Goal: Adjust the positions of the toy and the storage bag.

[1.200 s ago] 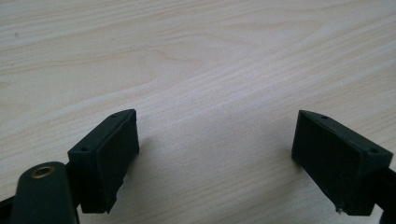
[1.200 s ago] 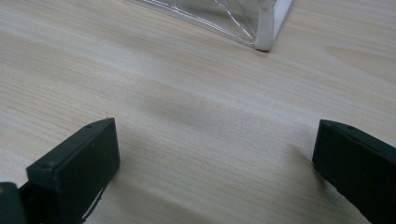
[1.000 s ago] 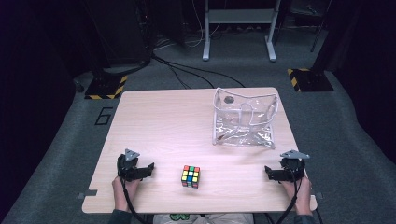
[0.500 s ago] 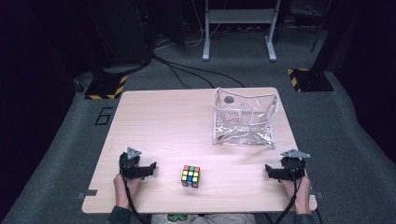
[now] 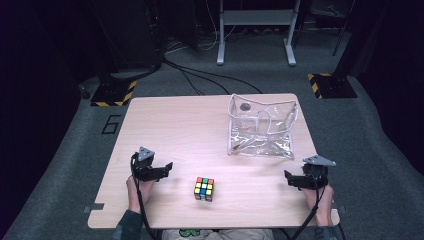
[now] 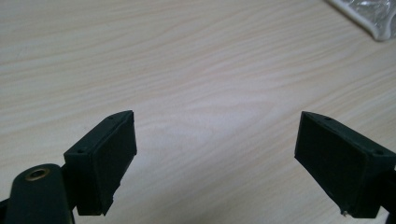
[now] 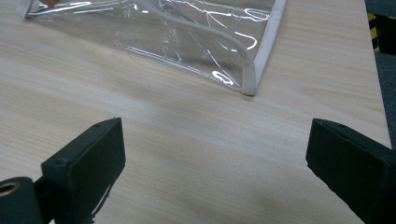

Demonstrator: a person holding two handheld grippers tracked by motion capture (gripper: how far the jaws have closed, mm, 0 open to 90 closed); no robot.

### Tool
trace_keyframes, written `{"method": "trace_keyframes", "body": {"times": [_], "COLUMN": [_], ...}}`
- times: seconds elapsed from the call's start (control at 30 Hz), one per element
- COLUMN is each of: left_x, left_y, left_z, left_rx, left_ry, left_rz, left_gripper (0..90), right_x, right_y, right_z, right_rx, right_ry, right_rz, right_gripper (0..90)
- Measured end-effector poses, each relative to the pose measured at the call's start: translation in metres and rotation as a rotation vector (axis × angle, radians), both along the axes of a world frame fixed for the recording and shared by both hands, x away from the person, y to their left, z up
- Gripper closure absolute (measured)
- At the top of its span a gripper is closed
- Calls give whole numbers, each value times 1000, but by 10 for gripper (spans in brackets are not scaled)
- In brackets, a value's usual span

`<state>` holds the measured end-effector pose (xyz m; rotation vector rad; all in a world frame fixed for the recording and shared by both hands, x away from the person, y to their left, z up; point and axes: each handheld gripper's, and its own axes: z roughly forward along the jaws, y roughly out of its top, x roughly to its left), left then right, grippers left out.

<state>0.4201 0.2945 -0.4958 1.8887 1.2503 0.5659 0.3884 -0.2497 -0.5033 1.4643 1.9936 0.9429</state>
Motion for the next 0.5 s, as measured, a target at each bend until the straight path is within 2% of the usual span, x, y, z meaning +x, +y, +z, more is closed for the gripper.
{"method": "trace_keyframes", "body": {"times": [0.1, 0.5], "left_x": [4, 18], "left_y": [-2, -17], "left_z": [6, 24], "left_rx": [-13, -19], "left_ry": [-8, -41], "left_rz": [-16, -53], "left_gripper": [126, 122], "right_x": [2, 10], "right_y": [1, 8], "right_z": [6, 28], "right_rx": [-1, -30], "right_ry": [-11, -40], "right_rz": [4, 26], "right_gripper": [40, 42]}}
